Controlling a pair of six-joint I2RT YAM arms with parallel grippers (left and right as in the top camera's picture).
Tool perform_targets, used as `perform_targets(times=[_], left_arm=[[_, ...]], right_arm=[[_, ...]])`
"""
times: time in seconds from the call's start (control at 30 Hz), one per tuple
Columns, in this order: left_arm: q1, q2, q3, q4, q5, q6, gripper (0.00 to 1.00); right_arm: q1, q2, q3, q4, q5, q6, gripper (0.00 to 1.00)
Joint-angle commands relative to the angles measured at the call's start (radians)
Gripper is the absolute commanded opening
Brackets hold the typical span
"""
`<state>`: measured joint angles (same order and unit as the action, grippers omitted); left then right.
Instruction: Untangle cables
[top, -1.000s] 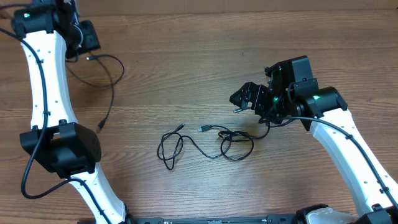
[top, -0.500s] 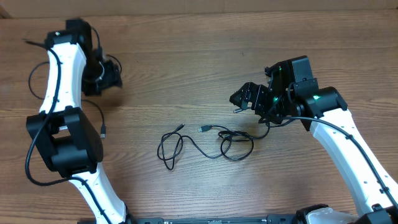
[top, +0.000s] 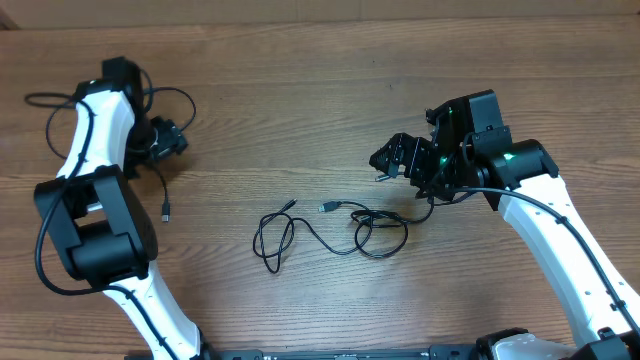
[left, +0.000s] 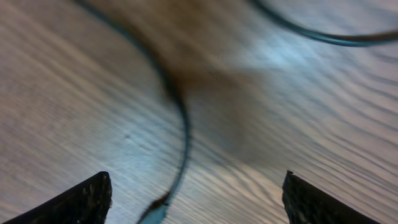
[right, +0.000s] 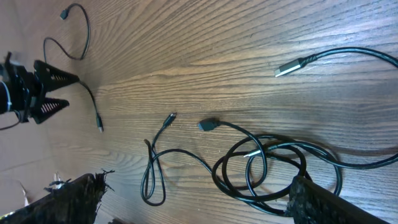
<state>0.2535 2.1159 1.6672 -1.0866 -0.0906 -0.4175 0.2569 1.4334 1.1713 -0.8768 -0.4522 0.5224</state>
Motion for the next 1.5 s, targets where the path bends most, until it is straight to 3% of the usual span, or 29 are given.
perform_targets(times=[0.0, 0.17, 0.3, 0.5, 0.6, 0.8, 0.97, 1.1, 1.47], left_arm=[[0.029, 0.006, -0.040, 0.001, -0.005, -0.071, 0.84], [0.041, 0.006, -0.097, 0.052, 0.006, -0.070, 0.75], [0.041, 0.006, -0.151, 0.131, 0.033, -0.069, 0.74], [0.041, 0.006, -0.192, 0.203, 0.032, -0.069, 0.57], [0.041, 0.006, -0.214, 0.227, 0.035, -0.069, 0.43], [0.041, 0.006, -0.289, 0.293, 0.036, -0.069, 0.36], [0.041, 0.006, -0.334, 0.341, 0.036, -0.068, 0.04], [0.041, 0.006, -0.314, 0.351, 0.080, -0.027, 0.04], [0.042, -0.002, 0.089, 0.139, 0.604, 0.010, 0.04]], right_arm=[[0.004, 0.005, -0.005, 0.005, 0.008, -0.007, 0.96], [0.004, 0.005, -0.005, 0.019, 0.008, -0.007, 0.96], [0.004, 0.005, -0.005, 0.022, 0.007, -0.007, 0.96], [0.004, 0.005, -0.005, 0.013, 0.007, -0.007, 0.96], [0.004, 0.005, -0.005, 0.011, 0.008, -0.007, 0.96], [0.004, 0.005, -0.005, 0.014, 0.008, -0.007, 0.96], [0.004, 0.005, -0.005, 0.007, 0.007, -0.007, 0.96], [0.004, 0.005, -0.005, 0.008, 0.008, -0.007, 0.96], [0.004, 0.005, -0.005, 0.000, 0.007, -0.007, 0.96]])
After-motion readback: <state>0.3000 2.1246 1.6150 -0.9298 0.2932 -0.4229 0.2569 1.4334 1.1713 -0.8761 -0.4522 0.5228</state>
